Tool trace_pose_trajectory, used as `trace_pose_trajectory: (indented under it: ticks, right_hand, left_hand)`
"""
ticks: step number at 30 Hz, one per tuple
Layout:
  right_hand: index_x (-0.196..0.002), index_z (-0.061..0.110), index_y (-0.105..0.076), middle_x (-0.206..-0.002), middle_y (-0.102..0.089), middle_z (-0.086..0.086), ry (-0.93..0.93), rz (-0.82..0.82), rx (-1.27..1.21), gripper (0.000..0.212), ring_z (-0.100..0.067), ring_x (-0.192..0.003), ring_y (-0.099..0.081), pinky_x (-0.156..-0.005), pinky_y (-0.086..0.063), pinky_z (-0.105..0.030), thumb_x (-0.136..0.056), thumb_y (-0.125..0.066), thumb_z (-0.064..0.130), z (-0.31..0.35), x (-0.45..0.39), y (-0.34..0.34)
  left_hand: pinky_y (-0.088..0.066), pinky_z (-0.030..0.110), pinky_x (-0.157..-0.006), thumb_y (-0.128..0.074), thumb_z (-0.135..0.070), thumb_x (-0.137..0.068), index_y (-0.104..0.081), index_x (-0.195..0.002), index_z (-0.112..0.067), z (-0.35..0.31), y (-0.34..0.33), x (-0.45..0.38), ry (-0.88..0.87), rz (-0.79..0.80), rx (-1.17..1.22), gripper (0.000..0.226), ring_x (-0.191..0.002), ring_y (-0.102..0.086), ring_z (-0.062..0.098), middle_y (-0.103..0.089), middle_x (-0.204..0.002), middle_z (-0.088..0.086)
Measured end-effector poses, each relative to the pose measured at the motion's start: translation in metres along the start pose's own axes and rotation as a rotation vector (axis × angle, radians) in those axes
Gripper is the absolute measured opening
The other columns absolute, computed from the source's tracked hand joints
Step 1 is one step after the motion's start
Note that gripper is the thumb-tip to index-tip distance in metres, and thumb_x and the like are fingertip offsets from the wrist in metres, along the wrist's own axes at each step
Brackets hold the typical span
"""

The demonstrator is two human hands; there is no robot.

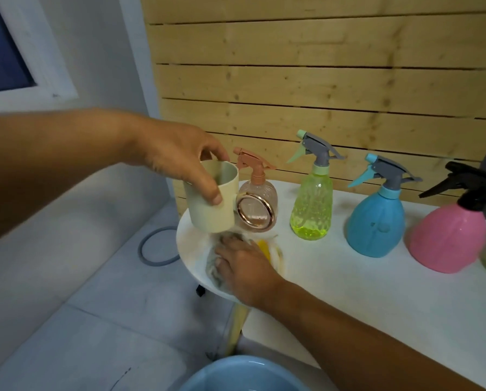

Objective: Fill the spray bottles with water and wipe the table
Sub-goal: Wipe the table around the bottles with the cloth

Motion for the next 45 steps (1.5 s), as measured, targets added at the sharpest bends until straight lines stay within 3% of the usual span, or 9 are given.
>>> trace_pose_trajectory:
  ticks: [4, 11, 15, 18, 21, 25, 31, 36, 45]
  right_hand:
    - [-0.124, 0.020, -0.064, -0.137, -0.049, -0.003, 0.064, 0.012, -0.149, 0.032, -0.026, -0.130, -0.040, -0.111, -0.028, -0.043, -0.105, -0.041, 0.033, 0.034, -0.014, -0.007]
    - [-0.153, 0.029, -0.043, -0.166, -0.023, -0.004, 0.195, 0.067, -0.086, 0.053, -0.024, -0.154, -0.015, -0.124, -0.005, -0.036, -0.101, -0.054, 0.027, 0.021, 0.040, -0.006]
    - [-0.133, 0.017, -0.067, -0.146, -0.055, -0.015, 0.238, -0.064, -0.089, 0.046, -0.035, -0.136, -0.052, -0.114, -0.039, -0.048, -0.088, -0.075, 0.015, -0.002, 0.102, 0.021]
    - [-0.146, 0.027, -0.054, -0.162, -0.032, -0.002, 0.152, -0.010, -0.077, 0.044, -0.021, -0.152, -0.025, -0.124, -0.022, -0.040, -0.102, -0.060, 0.028, -0.024, 0.143, 0.031]
    - [-0.148, 0.029, -0.050, -0.162, -0.027, 0.004, 0.070, -0.032, -0.117, 0.045, -0.015, -0.152, -0.019, -0.125, -0.013, -0.033, -0.103, -0.056, 0.028, -0.038, 0.170, 0.044]
    - [-0.153, 0.039, -0.025, -0.160, -0.010, 0.022, -0.021, -0.011, -0.089, 0.053, 0.012, -0.148, 0.003, -0.121, 0.001, -0.015, -0.106, -0.048, 0.030, -0.051, 0.196, 0.048]
    - [-0.148, 0.044, -0.002, -0.158, 0.003, 0.026, -0.113, 0.031, -0.014, 0.058, 0.006, -0.150, 0.008, -0.119, 0.010, -0.013, -0.107, -0.042, 0.038, -0.057, 0.200, 0.040]
    - [-0.149, 0.044, -0.011, -0.160, -0.009, 0.024, -0.148, 0.015, -0.101, 0.057, 0.004, -0.150, -0.002, -0.118, 0.006, -0.011, -0.106, -0.048, 0.035, -0.057, 0.198, 0.042]
    - [-0.148, 0.048, -0.008, -0.156, -0.003, 0.030, -0.134, 0.014, -0.064, 0.056, 0.011, -0.146, 0.003, -0.115, 0.009, -0.008, -0.106, -0.045, 0.040, -0.058, 0.198, 0.040]
  left_hand:
    - [-0.044, 0.025, -0.090, -0.088, -0.053, -0.069, -0.053, -0.139, -0.037, -0.006, -0.017, -0.004, -0.006, -0.013, -0.038, 0.080, -0.104, -0.052, -0.001, -0.054, -0.124, -0.021]
    - [-0.049, 0.037, -0.106, -0.089, -0.049, -0.071, -0.052, -0.141, -0.034, -0.005, -0.046, -0.009, -0.009, 0.023, -0.059, 0.081, -0.120, -0.055, 0.014, -0.057, -0.130, -0.014]
    - [-0.049, 0.035, -0.106, -0.091, -0.050, -0.069, -0.050, -0.142, -0.034, 0.000, -0.065, -0.013, 0.001, 0.054, -0.033, 0.085, -0.120, -0.055, 0.015, -0.056, -0.132, -0.014]
    - [-0.048, 0.038, -0.108, -0.090, -0.052, -0.069, -0.047, -0.146, -0.034, -0.002, -0.082, -0.017, 0.006, 0.091, -0.045, 0.090, -0.123, -0.053, 0.018, -0.053, -0.137, -0.012]
    - [-0.049, 0.039, -0.107, -0.090, -0.054, -0.067, -0.045, -0.148, -0.035, -0.007, -0.095, -0.018, 0.005, 0.095, -0.055, 0.094, -0.122, -0.054, 0.017, -0.052, -0.138, -0.012]
    - [-0.049, 0.037, -0.106, -0.088, -0.057, -0.068, -0.045, -0.147, -0.036, -0.007, -0.111, -0.016, 0.006, 0.124, -0.056, 0.093, -0.123, -0.053, 0.017, -0.051, -0.140, -0.013]
    - [-0.044, 0.030, -0.098, -0.087, -0.058, -0.070, -0.041, -0.150, -0.038, -0.003, -0.123, -0.012, 0.002, 0.084, -0.040, 0.094, -0.121, -0.049, 0.016, -0.049, -0.143, -0.012]
    - [-0.044, 0.032, -0.105, -0.088, -0.055, -0.070, -0.043, -0.149, -0.039, -0.001, -0.124, -0.013, 0.004, 0.046, 0.012, 0.092, -0.128, -0.048, 0.017, -0.049, -0.146, -0.012]
    - [-0.042, 0.029, -0.101, -0.088, -0.059, -0.069, -0.042, -0.149, -0.040, 0.004, -0.125, -0.014, 0.014, 0.052, 0.022, 0.095, -0.126, -0.047, 0.013, -0.048, -0.144, -0.015]
Point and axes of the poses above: each hand's wrist, its own x-axis away from the middle knuckle, its own y-axis out of the back of the hand, z = x × y, the point moved 4 cm from there along -x, towards the middle knuckle
